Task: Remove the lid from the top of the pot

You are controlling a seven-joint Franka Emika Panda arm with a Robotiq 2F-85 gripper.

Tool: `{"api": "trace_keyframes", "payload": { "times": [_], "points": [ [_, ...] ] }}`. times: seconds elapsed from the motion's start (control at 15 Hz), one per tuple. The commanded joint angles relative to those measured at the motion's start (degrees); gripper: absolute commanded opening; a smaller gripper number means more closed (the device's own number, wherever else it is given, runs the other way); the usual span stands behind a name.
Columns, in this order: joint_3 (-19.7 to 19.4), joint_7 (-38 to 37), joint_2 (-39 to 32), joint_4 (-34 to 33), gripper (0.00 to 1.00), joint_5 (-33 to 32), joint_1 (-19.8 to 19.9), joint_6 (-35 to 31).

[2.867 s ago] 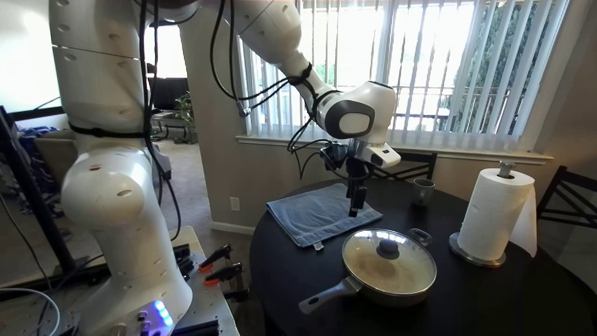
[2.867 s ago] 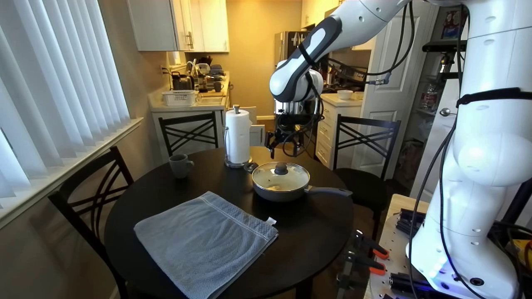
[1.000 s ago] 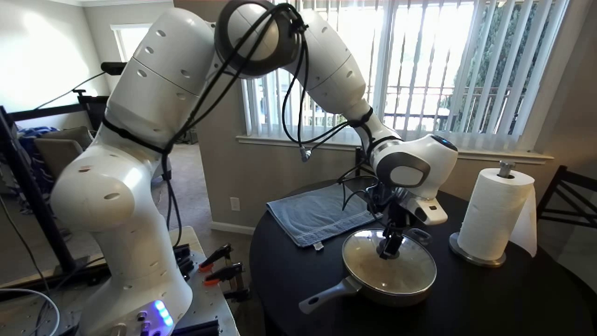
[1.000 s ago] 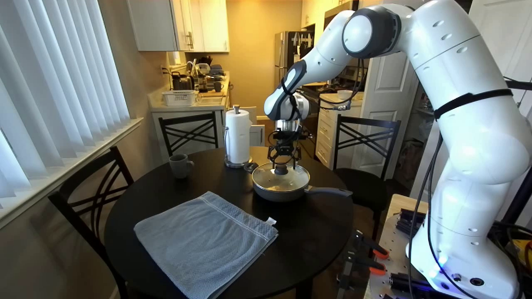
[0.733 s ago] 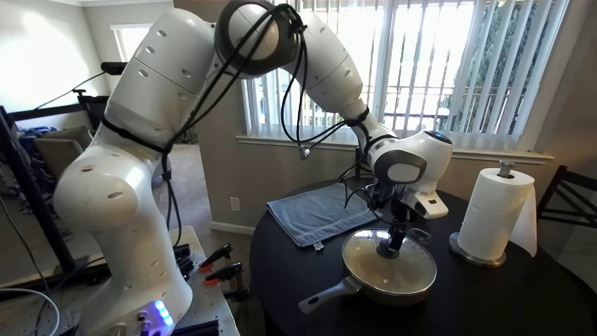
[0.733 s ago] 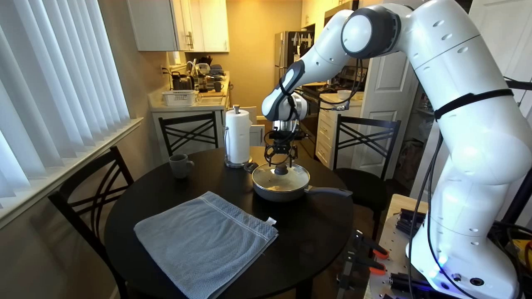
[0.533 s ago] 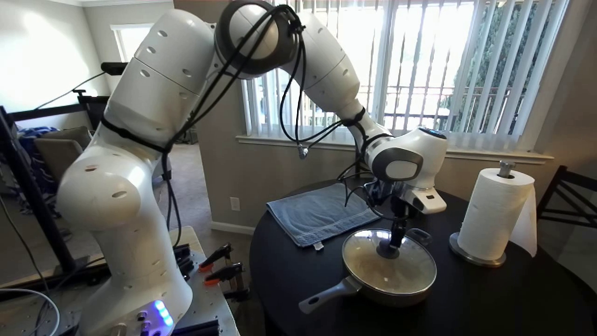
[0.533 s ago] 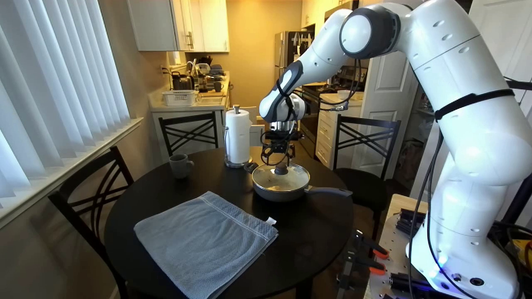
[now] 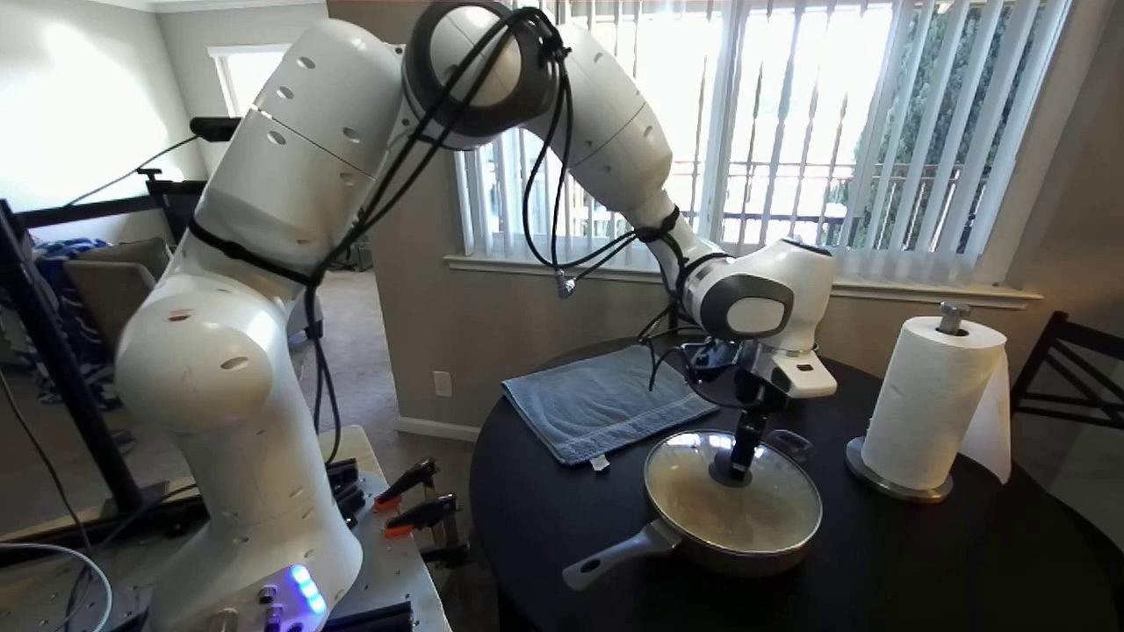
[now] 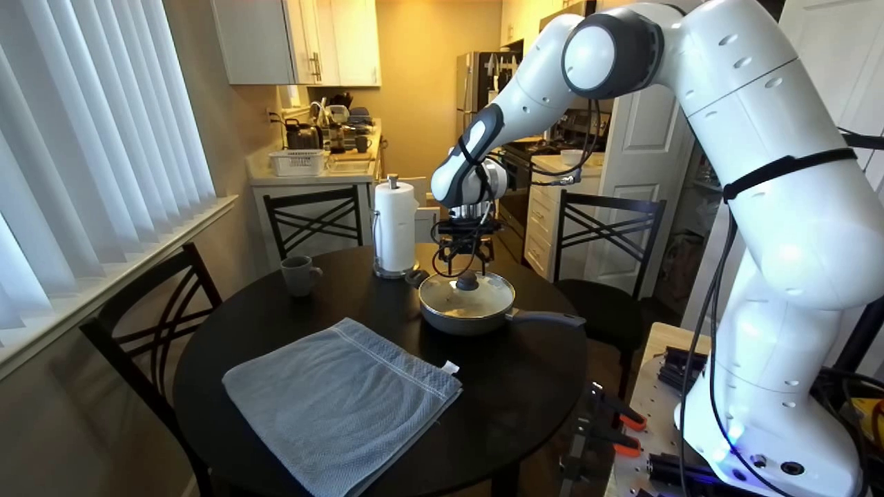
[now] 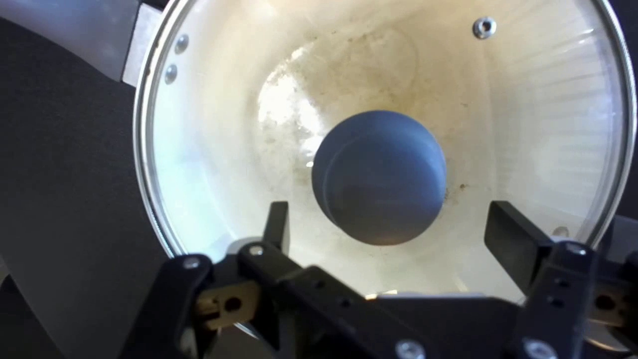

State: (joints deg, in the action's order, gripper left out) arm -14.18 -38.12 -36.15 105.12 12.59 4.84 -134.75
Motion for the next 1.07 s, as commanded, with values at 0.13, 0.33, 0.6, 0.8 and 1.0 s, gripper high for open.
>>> {"api": "trace_keyframes", "payload": {
  "times": [0.13, 0.33, 0.6, 0.8, 1.0],
  "points": [
    [0.3, -1.6, 1.2, 3.0, 1.0, -1.0, -0.5, 0.5],
    [0.7, -1.5, 1.5, 3.9, 1.0, -1.0, -0.7, 0.5],
    [0.9, -1.3, 2.3, 4.9, 0.6, -0.5, -0.5, -0.4],
    [1.0, -1.4, 3.0, 5.2, 0.41, -0.4, -0.5, -1.0],
    [0.9, -1.5, 3.2, 5.4, 0.33, -0.5, -0.6, -0.9]
  ]
}}
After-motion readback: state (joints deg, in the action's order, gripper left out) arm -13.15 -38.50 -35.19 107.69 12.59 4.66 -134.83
